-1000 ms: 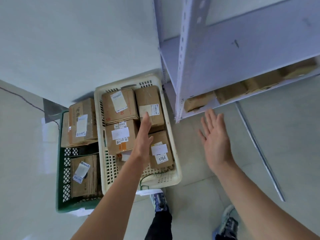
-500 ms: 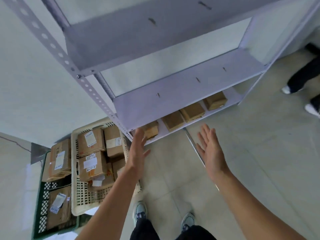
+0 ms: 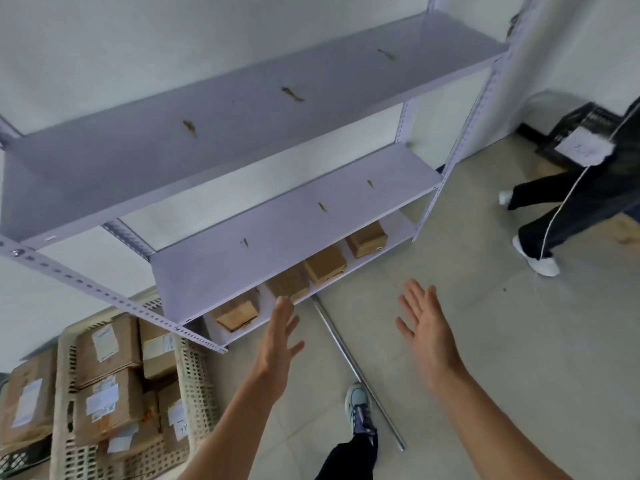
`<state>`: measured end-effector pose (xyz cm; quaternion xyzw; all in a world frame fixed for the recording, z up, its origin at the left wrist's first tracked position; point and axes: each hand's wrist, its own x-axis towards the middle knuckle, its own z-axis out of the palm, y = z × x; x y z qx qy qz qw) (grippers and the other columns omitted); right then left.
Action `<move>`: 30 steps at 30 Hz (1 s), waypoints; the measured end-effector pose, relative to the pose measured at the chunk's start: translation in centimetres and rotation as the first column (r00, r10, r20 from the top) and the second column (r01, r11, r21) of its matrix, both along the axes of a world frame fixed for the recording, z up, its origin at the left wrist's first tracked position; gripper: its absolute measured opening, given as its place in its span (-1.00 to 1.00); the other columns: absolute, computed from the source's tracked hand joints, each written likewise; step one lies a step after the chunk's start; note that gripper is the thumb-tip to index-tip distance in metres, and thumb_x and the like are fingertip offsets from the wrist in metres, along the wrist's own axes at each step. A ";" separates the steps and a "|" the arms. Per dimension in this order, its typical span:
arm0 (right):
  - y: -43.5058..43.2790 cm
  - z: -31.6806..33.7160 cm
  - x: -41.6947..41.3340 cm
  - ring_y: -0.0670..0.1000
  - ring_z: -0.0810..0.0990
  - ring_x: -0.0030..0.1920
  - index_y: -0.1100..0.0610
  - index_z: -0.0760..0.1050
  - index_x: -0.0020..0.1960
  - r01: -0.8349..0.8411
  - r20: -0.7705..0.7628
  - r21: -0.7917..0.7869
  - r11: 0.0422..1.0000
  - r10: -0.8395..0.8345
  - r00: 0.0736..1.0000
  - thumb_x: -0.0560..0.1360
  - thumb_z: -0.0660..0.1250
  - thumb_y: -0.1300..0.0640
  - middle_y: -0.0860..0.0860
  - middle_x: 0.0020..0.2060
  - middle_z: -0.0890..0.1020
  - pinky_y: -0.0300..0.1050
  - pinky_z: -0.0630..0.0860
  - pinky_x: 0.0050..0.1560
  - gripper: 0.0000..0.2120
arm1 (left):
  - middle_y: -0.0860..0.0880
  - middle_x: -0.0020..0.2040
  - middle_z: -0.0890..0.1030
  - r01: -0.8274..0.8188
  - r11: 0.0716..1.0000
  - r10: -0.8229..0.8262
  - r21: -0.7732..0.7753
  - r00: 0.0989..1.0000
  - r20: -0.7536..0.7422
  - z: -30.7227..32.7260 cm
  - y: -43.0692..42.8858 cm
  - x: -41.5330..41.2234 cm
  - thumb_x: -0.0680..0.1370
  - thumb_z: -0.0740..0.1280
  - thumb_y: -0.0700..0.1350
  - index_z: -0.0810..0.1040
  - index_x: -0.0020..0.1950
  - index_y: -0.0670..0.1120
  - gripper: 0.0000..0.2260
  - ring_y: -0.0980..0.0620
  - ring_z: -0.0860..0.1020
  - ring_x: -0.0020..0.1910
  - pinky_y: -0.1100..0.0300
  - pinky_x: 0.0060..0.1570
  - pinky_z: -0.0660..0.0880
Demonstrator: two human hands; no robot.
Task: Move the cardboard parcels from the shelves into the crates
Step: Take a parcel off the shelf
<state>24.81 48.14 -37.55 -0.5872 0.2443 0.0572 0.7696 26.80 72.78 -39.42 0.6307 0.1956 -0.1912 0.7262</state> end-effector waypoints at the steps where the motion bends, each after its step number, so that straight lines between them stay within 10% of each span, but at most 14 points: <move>1: -1.2 0.0 1.1 -0.10 0.32 0.60 -0.04 0.21 0.68 -0.004 -0.012 0.003 1.000 0.004 1.000 0.53 0.03 -0.42 -0.12 0.64 0.33 0.07 0.23 0.64 -0.18 | 0.08 0.71 0.29 0.002 1.000 -0.002 0.003 1.000 -0.007 -0.5 -1.1 1.0 0.50 0.14 0.46 0.19 0.76 0.04 -0.11 0.08 0.38 0.54 -0.09 0.40 0.38; 30: -32.1 -18.9 31.3 -0.13 0.28 0.61 -0.01 0.18 0.70 -0.375 -0.181 0.037 0.926 0.376 0.909 0.59 0.03 -0.38 -0.11 0.66 0.29 0.01 0.19 0.64 -0.22 | 0.00 0.70 0.33 -0.185 0.974 0.212 0.130 0.945 -0.249 -15.1 -37.6 24.9 0.75 0.16 0.22 0.26 0.73 0.01 -0.42 0.00 0.34 0.64 -0.15 0.59 0.31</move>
